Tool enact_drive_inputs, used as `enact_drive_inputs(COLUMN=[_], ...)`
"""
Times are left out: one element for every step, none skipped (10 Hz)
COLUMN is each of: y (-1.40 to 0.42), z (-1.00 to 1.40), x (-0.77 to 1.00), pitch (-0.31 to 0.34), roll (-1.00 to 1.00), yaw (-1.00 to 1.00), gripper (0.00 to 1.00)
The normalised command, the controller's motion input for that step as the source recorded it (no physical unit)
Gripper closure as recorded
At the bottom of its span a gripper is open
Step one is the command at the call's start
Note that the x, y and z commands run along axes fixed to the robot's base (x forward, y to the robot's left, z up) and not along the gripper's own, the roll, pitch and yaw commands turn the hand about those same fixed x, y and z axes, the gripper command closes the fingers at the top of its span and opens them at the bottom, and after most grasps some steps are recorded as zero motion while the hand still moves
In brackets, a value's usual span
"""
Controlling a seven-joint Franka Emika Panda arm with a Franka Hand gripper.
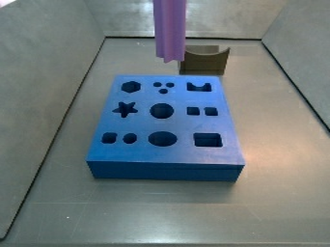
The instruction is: Insert the star object.
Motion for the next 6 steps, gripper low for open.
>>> enact_drive_inputs(y=[-0.15, -0.13, -0.23, -0.11, -0.02, 0.00], z=[-0.74, -0.74, -0.89, -0.87, -0.69, -0.49], x=[-0.33, -0.38, -0.46, -0.55, -0.50, -0.44], pitch=[-0.101, -0.067, -0.074, -0.083, -0.079, -0.056], roll=[0.24, 0.26, 0.20, 0.23, 0.10, -0.05], yaw=[0.85, 0.84, 0.78, 0.60, 0.41, 0.13], gripper=[1.00, 1.00, 1.00, 1.00, 1.00, 1.00])
